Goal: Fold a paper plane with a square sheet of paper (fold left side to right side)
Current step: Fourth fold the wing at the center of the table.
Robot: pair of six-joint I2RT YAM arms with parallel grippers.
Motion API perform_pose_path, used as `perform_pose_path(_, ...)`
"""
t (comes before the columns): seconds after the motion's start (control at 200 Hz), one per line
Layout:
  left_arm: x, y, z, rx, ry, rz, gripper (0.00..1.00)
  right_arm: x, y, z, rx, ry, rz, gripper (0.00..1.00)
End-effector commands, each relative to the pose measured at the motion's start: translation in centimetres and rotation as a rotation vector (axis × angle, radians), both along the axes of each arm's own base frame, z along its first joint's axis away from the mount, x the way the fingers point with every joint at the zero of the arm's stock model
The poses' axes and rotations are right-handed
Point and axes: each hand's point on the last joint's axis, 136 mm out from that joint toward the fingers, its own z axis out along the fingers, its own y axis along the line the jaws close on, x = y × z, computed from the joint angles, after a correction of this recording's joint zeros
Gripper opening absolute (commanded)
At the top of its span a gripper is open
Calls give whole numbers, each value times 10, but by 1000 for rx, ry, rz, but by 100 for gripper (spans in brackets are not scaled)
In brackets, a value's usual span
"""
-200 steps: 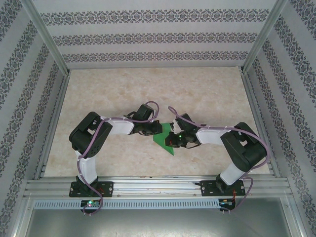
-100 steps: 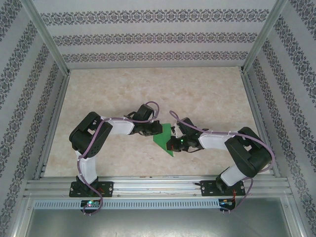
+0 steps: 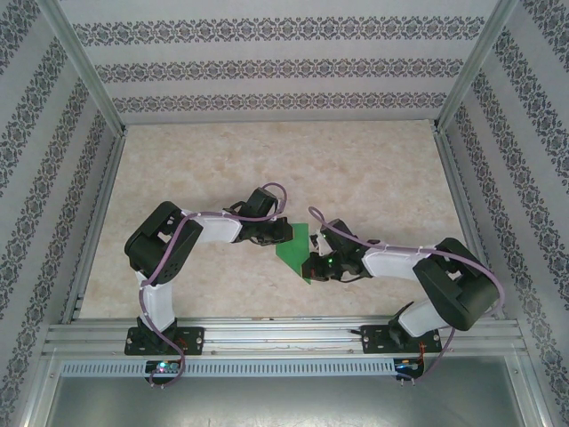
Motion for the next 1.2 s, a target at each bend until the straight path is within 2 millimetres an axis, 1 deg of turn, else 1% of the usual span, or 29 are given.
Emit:
perform_pose_path(0.0, -25, 35, -51, 177, 117, 53, 11, -50, -27, -26, -118, 190, 17, 0)
perform_pose_path(0.28, -24, 32, -50, 159, 112, 48, 12, -62, -34, -29, -124, 219, 16, 0)
perform_pose_path(0.47, -22, 29, -44, 136, 95, 40, 15, -67, -35, -24, -113, 222, 27, 0)
perform_pose_path(0.605, -17, 19, -30, 86, 56, 19, 19, -70, -35, -12, -96, 218, 48, 0)
perform_pose_path(0.704, -8, 9, -6, 37, 1, -5, 26, -64, -36, 7, -80, 179, 63, 0)
perform_pose_path(0.724, -6, 7, 2, 26, -17, -12, 27, -61, -36, 12, -73, 164, 63, 0)
perform_pose_path(0.734, -6, 6, 4, 24, -20, -15, 27, -60, -36, 14, -70, 156, 64, 1)
perform_pose_path(0.824, 5, -4, 37, -31, -98, -42, 34, -41, -39, 34, -20, 76, 36, 13)
perform_pose_path(0.894, 12, -9, 64, -64, -162, -58, 39, -21, -42, 48, 10, -7, 17, 27)
perform_pose_path(0.954, 16, -8, 83, -80, -216, -64, 42, -3, -45, 58, 24, -91, 10, 38)
perform_pose_path(1.004, 19, -4, 98, -84, -264, -63, 43, 13, -46, 64, 33, -158, 2, 46)
perform_pose_path(1.084, 20, 9, 117, -71, -334, -40, 45, 36, -42, 74, 75, -253, 5, 53)
perform_pose_path(1.134, 19, 20, 126, -61, -377, -20, 46, 49, -38, 79, 92, -296, 17, 56)
perform_pose_path(1.199, 16, 35, 136, -56, -421, 5, 48, 61, -31, 84, 114, -329, 49, 57)
